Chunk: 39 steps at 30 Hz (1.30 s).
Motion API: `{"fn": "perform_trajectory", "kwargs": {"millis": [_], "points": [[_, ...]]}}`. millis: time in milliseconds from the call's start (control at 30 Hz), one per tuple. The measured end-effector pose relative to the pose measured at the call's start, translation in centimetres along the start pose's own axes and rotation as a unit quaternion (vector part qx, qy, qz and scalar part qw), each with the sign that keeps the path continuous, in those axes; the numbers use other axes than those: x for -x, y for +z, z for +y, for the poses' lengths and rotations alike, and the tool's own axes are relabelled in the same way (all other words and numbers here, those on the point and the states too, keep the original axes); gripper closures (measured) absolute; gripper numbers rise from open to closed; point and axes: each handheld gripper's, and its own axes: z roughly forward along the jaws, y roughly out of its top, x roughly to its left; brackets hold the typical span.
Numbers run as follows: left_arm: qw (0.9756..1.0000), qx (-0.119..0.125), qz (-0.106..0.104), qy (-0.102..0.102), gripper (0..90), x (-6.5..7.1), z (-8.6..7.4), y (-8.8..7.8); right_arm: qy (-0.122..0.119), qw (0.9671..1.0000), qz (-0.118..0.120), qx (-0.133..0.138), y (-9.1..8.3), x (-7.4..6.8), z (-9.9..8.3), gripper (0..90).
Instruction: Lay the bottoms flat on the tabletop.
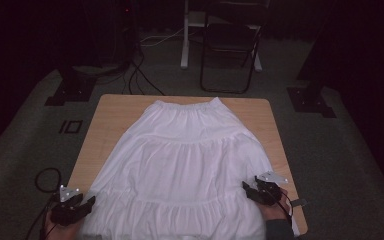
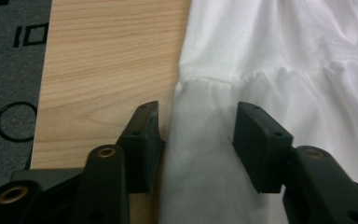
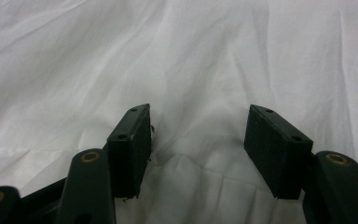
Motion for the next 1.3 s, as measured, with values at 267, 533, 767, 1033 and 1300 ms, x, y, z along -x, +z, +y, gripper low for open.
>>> {"fn": "perform_trajectory", "kwargs": {"millis": [267, 533, 767, 1033, 1300], "points": [[0.9999, 0.002, 0.001, 0.015, 87.6, 0.0, 0.0, -0.1, 0.000, 1.0000, 0.000, 0.000, 0.0, 0.0, 0.0, 40.6], [0.9974, -0.006, 0.067, 0.027, 89.7, -2.6, 1.6, 0.8, -0.003, 1.0000, 0.000, 0.000, 0.1, 0.0, 0.1, 40.4], [0.9922, 0.008, 0.124, 0.012, 89.8, -6.5, 4.1, 1.2, -0.014, 0.9999, 0.002, 0.002, 0.1, -0.3, 0.1, 41.4], [0.9833, -0.012, 0.179, -0.032, 89.8, -9.1, 4.6, 3.1, -0.027, 0.9995, 0.016, 0.008, 0.1, -0.8, 0.2, 41.3], [0.9865, 0.016, 0.161, -0.027, 67.6, -7.0, 5.1, 3.1, -0.023, 0.9995, 0.014, 0.015, -0.1, -0.7, 0.2, 41.5]]}}
